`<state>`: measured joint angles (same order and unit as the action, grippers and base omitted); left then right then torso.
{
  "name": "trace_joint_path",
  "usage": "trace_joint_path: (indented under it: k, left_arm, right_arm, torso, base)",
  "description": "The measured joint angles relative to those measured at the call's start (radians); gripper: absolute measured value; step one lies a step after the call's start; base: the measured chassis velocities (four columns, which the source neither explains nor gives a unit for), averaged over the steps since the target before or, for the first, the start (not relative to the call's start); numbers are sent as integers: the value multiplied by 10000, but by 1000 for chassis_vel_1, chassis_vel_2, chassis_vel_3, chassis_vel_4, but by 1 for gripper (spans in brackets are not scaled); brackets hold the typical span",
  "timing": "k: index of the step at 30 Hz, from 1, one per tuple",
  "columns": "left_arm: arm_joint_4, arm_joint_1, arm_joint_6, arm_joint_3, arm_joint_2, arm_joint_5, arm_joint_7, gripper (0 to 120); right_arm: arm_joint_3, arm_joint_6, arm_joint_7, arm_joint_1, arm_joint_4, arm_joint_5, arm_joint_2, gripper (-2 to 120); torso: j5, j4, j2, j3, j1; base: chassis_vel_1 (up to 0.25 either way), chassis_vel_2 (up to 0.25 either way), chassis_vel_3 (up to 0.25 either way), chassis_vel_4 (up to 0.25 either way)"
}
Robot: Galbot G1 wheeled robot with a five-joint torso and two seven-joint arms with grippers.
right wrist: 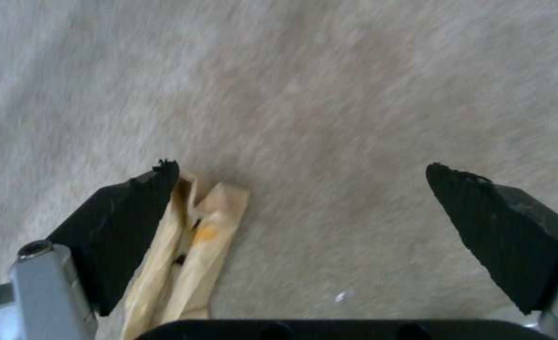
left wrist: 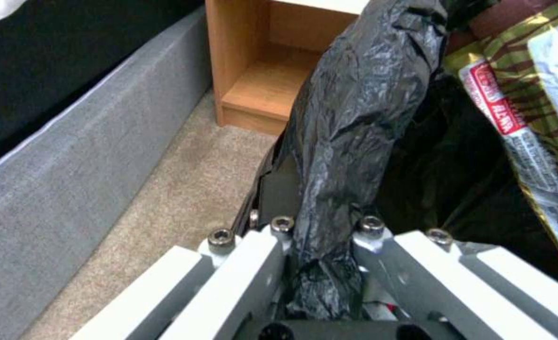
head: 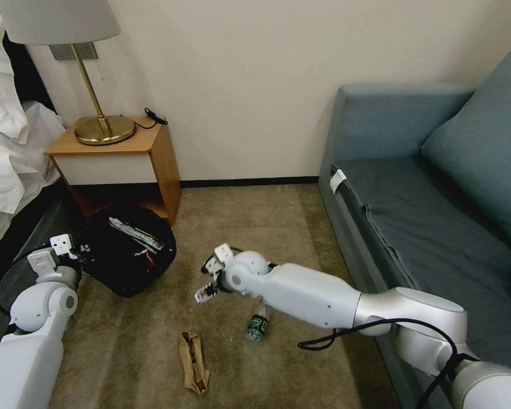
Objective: Pick up the trash bin, then pick up the garbage on the floor and place it into the trash bin.
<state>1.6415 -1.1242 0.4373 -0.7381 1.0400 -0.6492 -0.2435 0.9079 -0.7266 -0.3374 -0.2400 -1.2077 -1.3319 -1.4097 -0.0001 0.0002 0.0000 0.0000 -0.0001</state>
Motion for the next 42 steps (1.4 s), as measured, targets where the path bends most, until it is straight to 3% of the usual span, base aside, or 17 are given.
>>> trace_joint_path:
  k: [21,42]
  left_arm:
    - [346,-18,155,-18,250,0,-108,2]
    - [338,79,131,353,372,34,-187,2]
  right_arm:
    - [973,-112,715,-838,411,366,-552,100]
    - [1064,69,902,-1459,1358,994,-832,100]
  torso:
    - [0,-3,0,0,0]
    - [1,-2,0,0,0]
  base:
    - [0,0,0,0]
    - [0,0,0,0]
